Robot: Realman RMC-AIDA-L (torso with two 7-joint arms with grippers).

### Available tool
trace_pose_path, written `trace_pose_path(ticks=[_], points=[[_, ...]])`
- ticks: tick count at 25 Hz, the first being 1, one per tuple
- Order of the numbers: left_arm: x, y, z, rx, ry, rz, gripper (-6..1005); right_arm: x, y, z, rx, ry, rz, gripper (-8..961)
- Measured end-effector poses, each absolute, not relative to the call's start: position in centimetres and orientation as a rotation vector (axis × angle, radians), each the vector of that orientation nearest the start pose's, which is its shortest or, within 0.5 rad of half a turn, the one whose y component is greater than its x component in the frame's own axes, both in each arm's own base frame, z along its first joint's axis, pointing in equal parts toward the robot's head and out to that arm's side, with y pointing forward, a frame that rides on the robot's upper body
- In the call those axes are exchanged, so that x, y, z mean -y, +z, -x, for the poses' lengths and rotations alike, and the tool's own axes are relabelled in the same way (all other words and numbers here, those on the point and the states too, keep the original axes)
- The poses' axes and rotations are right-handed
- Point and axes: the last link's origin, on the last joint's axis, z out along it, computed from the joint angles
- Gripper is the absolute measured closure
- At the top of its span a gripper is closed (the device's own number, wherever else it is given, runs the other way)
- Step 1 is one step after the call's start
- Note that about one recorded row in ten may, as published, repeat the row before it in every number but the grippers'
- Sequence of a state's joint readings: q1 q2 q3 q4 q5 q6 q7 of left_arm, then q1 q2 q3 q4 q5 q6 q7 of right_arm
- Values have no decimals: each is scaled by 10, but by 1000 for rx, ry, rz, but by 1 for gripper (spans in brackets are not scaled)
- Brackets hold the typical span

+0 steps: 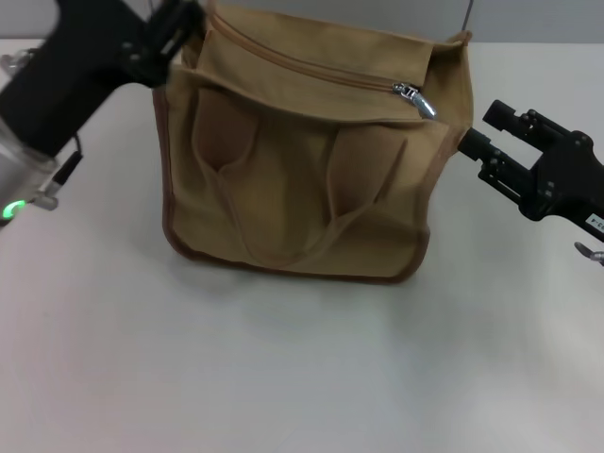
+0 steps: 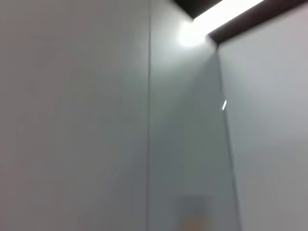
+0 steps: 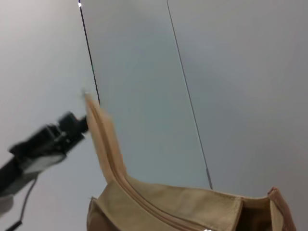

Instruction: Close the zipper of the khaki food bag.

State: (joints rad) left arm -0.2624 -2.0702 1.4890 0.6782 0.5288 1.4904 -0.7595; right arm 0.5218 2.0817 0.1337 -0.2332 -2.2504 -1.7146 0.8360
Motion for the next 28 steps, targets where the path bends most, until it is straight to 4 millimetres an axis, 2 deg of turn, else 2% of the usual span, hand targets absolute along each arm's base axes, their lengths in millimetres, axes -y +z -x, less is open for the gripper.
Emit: trace_pose_path(ticks=[1,4,5,6,8,9,10,12,13,14,15,17,19,26,28], points=[[-301,28,209,114,-1475,1978,641,-294,-10,-279,-485,1194,2257,440],[-295,30,209,98,-1508,1987,523,-292,-13,-277,-487,1211,2268,424],[-279,26,210,50,-1538,2080,481,-290,-14,-276,-483,1219,2275,418],[-272,21,212,27,-1523,2154,440,-288,-15,-275,-479,1226,2283,412],[-272,21,212,27,-1523,2154,357,-282,-16,-275,-463,1232,2315,402],[-264,16,215,8,-1501,2229,315,-280,-16,-275,-457,1226,2337,396],[-248,3,231,12,-1403,2401,290,-278,-17,-276,-453,1215,2362,396],[-237,-4,248,60,-1319,2490,239,-271,-18,-278,-453,1209,2404,395],[-237,-4,248,60,-1319,2490,214,-271,-18,-278,-453,1209,2404,395],[-228,-9,262,118,-1255,2553,189,-266,-18,-280,-445,1212,2418,395],[-226,-10,265,138,-1240,2565,189,-263,-17,-280,-431,1216,2432,395],[-220,-12,278,217,-1203,2572,188,-251,-16,-278,-374,1228,2517,323],[-216,-14,287,275,-1181,2564,187,-248,-16,-278,-362,1226,2546,251],[-204,-27,293,286,-1102,2702,186,-236,-36,-277,-303,1096,2820,113],[-202,-32,292,265,-1079,2744,186,-235,-42,-277,-293,1053,2875,113]])
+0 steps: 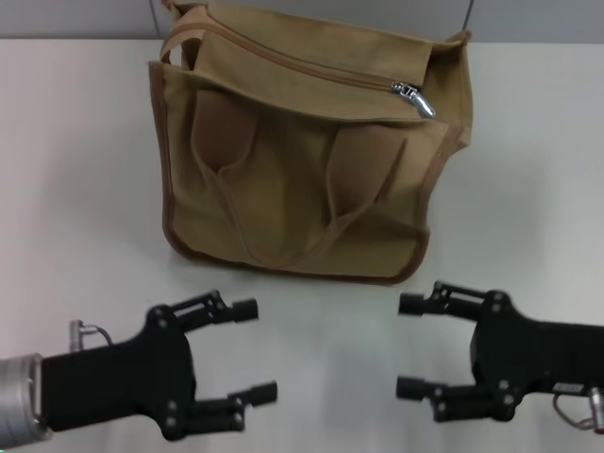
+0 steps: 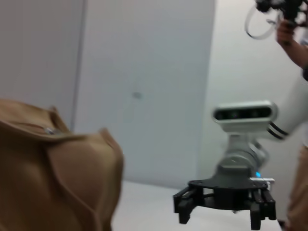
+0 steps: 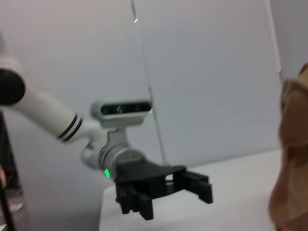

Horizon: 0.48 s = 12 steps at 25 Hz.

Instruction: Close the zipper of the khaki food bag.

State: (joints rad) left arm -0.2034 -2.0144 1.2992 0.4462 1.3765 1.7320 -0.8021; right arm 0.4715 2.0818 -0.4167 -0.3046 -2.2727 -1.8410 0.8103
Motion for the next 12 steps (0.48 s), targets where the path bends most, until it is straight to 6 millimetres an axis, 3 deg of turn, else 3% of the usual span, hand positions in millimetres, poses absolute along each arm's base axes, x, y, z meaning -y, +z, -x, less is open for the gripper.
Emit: trace_pose_path(ticks=[12], points=[[-204,-43,291,222,-1030,2758,186,-229,-52,-276,-245,1055,2877,113]])
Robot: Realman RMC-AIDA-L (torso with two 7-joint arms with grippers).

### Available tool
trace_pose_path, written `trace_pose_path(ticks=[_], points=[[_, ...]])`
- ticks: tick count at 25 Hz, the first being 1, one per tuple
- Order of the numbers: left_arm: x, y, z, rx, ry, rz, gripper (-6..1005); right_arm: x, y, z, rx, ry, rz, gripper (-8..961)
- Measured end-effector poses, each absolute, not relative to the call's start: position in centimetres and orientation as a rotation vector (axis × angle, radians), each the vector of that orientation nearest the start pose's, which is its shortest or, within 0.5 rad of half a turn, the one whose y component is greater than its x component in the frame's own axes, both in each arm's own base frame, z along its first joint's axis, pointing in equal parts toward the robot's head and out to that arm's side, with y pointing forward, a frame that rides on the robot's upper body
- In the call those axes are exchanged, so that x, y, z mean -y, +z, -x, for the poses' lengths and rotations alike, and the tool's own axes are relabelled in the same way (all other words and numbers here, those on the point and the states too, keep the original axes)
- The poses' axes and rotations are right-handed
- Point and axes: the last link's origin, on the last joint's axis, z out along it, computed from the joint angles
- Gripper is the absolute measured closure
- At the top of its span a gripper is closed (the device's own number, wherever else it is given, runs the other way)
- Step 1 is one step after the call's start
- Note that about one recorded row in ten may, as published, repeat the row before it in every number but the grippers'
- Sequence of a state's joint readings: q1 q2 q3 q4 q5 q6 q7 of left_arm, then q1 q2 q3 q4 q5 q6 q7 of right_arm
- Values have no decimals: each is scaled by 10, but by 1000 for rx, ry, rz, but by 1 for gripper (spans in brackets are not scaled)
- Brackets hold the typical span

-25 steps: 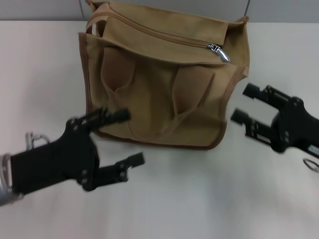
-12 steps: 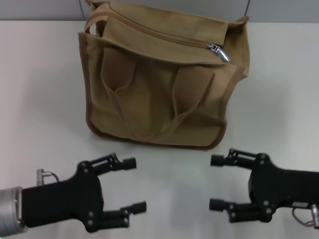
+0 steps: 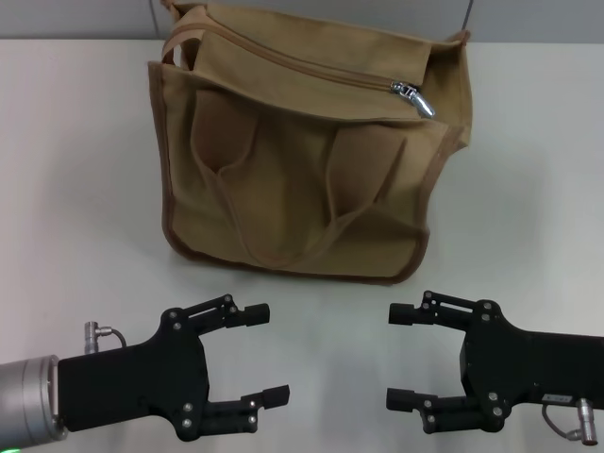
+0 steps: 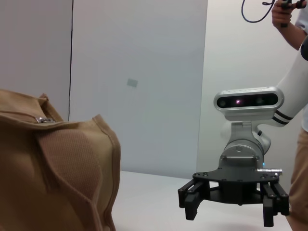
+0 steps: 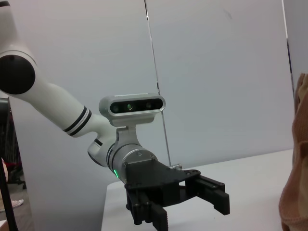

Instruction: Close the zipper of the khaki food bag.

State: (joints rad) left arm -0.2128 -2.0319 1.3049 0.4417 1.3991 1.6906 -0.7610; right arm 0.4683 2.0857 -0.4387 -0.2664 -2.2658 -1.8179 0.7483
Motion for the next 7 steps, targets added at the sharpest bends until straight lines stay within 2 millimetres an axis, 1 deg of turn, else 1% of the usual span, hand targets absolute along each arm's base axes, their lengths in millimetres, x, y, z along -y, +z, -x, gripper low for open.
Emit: trace_pose_path(ticks=[7], points=[[-205,-45,291,224,-1025,2756,186,-229,-53,-275,-251,1060,2871,113]])
